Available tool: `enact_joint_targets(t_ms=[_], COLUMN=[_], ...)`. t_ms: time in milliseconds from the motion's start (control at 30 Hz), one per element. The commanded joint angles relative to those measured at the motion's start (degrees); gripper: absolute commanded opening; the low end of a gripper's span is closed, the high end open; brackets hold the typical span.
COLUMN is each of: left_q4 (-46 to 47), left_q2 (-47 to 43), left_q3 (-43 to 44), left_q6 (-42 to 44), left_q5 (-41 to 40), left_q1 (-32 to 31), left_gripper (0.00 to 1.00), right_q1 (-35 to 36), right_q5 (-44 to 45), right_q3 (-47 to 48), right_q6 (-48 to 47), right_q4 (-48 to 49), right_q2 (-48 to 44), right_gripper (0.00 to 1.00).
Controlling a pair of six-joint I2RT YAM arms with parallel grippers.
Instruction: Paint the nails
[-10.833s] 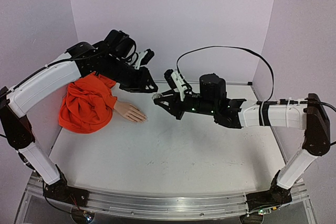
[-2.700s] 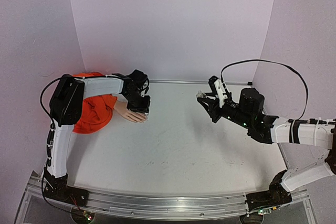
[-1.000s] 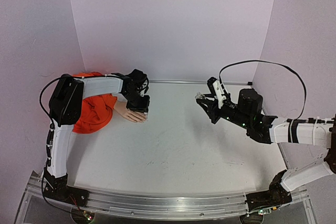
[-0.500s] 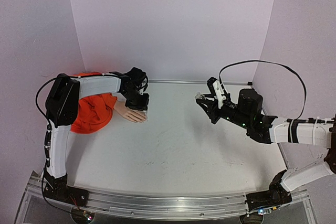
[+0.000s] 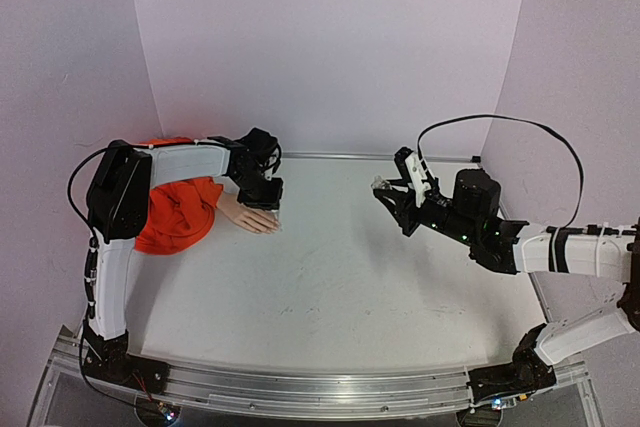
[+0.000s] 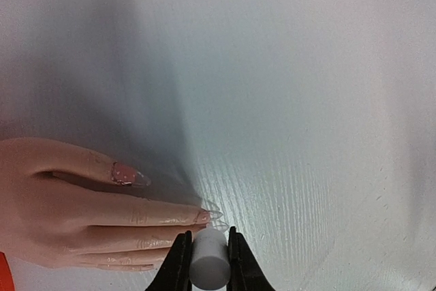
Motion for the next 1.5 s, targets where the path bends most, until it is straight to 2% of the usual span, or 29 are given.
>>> enact_joint_targets(t_ms=[0, 933, 1467], left_q4=[1.36, 1.07, 1.23], left_q2=[0.11, 1.77, 3.1], left_q3=[1.6, 3.35, 3.86], left_q6=[1.22, 1.57, 0.61], left_q5=[-1.58, -1.33, 2.27], left_q1=[0.32, 0.29, -0.12], left_gripper=[0.0, 0.0, 0.0], right_q1=[-0.13, -0.18, -0.18], right_q5=[-0.5, -0.35, -0.51], right_q3=[1.5, 1.48, 1.55], right_q6=[0.42, 0.32, 0.42], right_q4=[3.22, 3.31, 3.25], right_q2=[-0.14, 0.45, 0.43], right_gripper=[0.0, 0.0, 0.0])
